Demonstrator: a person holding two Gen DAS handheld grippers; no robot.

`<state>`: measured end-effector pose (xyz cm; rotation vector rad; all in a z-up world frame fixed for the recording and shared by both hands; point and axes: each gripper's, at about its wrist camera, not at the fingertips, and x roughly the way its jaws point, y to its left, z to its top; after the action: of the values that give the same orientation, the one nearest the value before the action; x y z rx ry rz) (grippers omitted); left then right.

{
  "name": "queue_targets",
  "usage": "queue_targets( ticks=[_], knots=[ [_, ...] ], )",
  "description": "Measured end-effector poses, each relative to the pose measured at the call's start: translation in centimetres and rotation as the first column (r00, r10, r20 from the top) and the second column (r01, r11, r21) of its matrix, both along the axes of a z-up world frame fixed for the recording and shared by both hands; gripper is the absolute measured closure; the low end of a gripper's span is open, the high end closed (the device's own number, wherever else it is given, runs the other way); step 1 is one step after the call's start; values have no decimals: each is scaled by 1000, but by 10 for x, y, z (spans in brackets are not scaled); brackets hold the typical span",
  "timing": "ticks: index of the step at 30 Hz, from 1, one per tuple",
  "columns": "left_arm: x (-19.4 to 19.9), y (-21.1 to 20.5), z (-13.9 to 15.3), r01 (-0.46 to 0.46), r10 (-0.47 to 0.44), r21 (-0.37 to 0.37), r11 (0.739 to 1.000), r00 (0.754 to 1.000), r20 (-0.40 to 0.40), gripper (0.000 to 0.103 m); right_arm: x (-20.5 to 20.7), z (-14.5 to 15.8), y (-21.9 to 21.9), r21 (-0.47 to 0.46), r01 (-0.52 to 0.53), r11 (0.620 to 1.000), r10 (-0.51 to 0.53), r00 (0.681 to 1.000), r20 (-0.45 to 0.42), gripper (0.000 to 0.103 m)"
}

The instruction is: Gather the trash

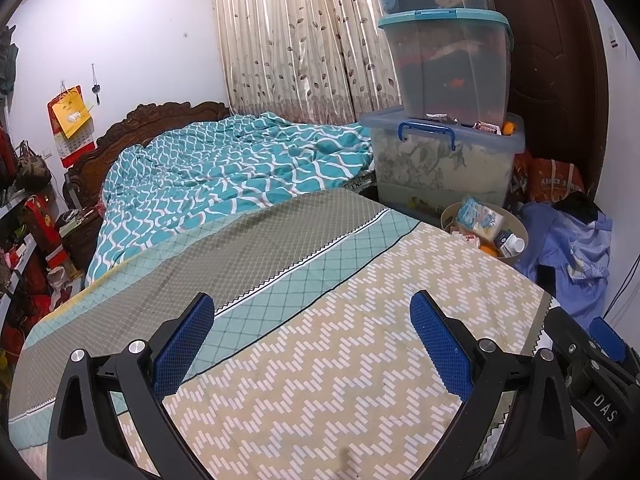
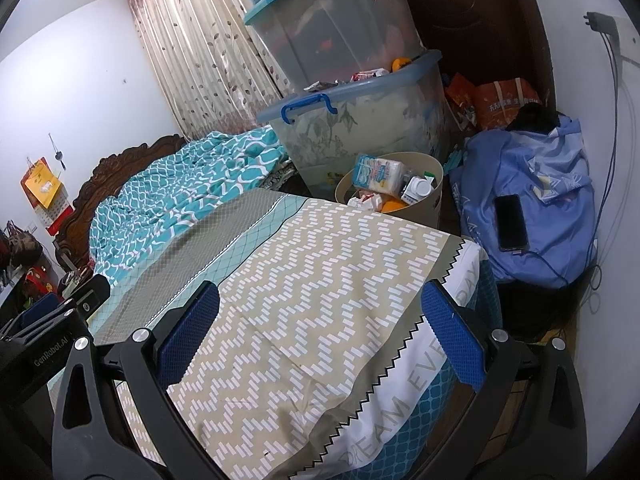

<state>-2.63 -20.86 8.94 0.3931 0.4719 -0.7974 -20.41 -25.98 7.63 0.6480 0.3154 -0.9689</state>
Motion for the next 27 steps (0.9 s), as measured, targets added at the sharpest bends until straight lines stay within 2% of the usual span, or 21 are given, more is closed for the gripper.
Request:
queue_targets(
  ticks=[27],
  knots=[
    [-2,0,-9,5,-5,11,1000,1000,0,8,1,-3,-2,13,-6,1000,6,1000,-1,3]
  ],
)
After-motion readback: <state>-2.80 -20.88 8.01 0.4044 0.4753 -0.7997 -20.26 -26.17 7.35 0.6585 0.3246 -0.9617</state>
